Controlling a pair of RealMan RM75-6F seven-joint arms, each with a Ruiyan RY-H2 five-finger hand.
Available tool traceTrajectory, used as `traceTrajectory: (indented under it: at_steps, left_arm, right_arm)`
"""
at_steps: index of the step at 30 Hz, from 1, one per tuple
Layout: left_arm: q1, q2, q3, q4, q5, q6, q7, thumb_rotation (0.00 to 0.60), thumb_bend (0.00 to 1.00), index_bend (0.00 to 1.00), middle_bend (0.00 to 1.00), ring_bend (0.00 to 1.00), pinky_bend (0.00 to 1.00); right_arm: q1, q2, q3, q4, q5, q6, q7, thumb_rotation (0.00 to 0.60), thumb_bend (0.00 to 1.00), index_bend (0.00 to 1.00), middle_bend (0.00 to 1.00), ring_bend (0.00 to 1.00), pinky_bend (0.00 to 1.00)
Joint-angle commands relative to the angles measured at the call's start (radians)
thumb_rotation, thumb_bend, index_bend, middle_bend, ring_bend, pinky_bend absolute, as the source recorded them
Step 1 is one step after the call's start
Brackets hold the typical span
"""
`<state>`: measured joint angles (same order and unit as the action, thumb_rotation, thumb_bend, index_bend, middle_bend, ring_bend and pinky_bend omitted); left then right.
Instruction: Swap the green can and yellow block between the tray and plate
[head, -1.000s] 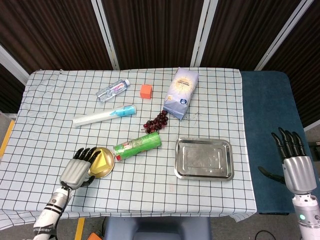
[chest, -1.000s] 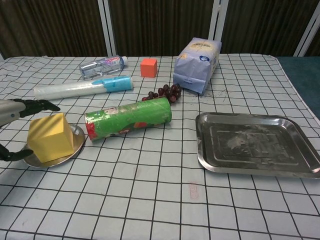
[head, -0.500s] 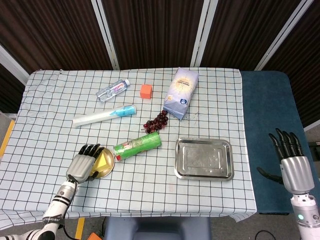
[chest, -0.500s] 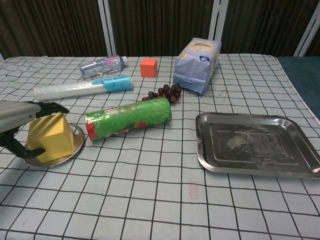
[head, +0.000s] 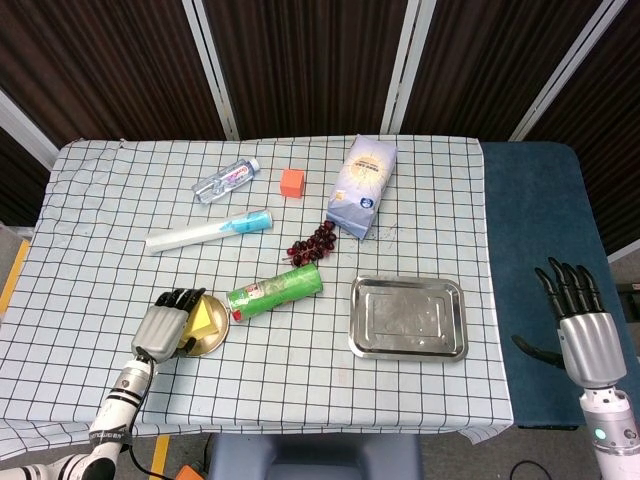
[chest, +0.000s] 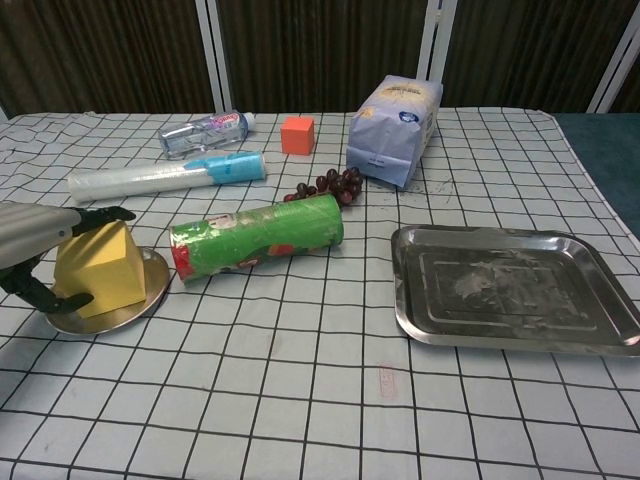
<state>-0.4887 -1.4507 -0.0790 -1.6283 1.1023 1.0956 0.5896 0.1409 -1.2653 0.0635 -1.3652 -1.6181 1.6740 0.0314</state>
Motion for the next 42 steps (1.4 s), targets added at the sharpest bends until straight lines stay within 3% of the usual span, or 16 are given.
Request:
traceTrajectory:
  at_steps: [1, 6, 9, 18, 23, 27, 34, 42]
  left_arm:
    - [0.006, -0.019, 0.009, 0.030, 0.038, 0.028, -0.024, 0.600, 0.36, 0.00, 0.22, 0.23, 0.36]
    - [0.018, -0.036, 0.022, 0.059, 0.110, 0.075, -0.058, 0.600, 0.41, 0.01, 0.31, 0.35, 0.53]
    - [0.030, -0.036, 0.032, 0.047, 0.149, 0.109, -0.062, 0.600, 0.43, 0.05, 0.35, 0.39, 0.57]
    - [0.087, -0.005, 0.105, -0.104, 0.351, 0.263, 0.010, 0.600, 0.43, 0.11, 0.38, 0.42, 0.58]
    - [0.093, -0.021, 0.153, -0.137, 0.419, 0.243, 0.031, 0.600, 0.43, 0.11, 0.38, 0.42, 0.58]
    - [0.081, -0.076, 0.159, -0.110, 0.410, 0.180, 0.034, 0.600, 0.43, 0.11, 0.38, 0.42, 0.58]
    - [0.056, -0.191, 0.122, -0.095, 0.357, 0.110, 0.095, 0.600, 0.43, 0.11, 0.38, 0.42, 0.59]
    - [0.054, -0.266, 0.108, -0.077, 0.343, 0.111, 0.174, 0.600, 0.43, 0.11, 0.38, 0.42, 0.60]
  right_arm:
    - [-0.001, -0.001, 0.002, 0.000, 0.001, -0.004, -0.002, 0.600, 0.00, 0.00, 0.00, 0.00, 0.00]
    - [-0.002, -0.001, 0.004, -0.001, -0.002, -0.010, -0.004, 0.600, 0.00, 0.00, 0.00, 0.00, 0.00]
    - [-0.004, -0.001, 0.003, -0.002, -0.009, -0.008, 0.000, 0.600, 0.00, 0.00, 0.00, 0.00, 0.00]
    - [-0.010, 0.004, 0.007, -0.004, -0.021, 0.004, 0.024, 0.600, 0.00, 0.00, 0.00, 0.00, 0.00]
    - [-0.016, 0.010, 0.007, -0.006, -0.032, 0.018, 0.047, 0.600, 0.00, 0.00, 0.00, 0.00, 0.00]
    - [-0.023, 0.018, 0.009, -0.010, -0.041, 0.035, 0.073, 0.600, 0.00, 0.00, 0.00, 0.00, 0.00]
    - [-0.030, 0.036, 0.004, -0.014, -0.056, 0.048, 0.116, 0.600, 0.00, 0.00, 0.00, 0.00, 0.00]
    - [-0.036, 0.046, 0.004, -0.017, -0.064, 0.060, 0.139, 0.600, 0.00, 0.00, 0.00, 0.00, 0.00]
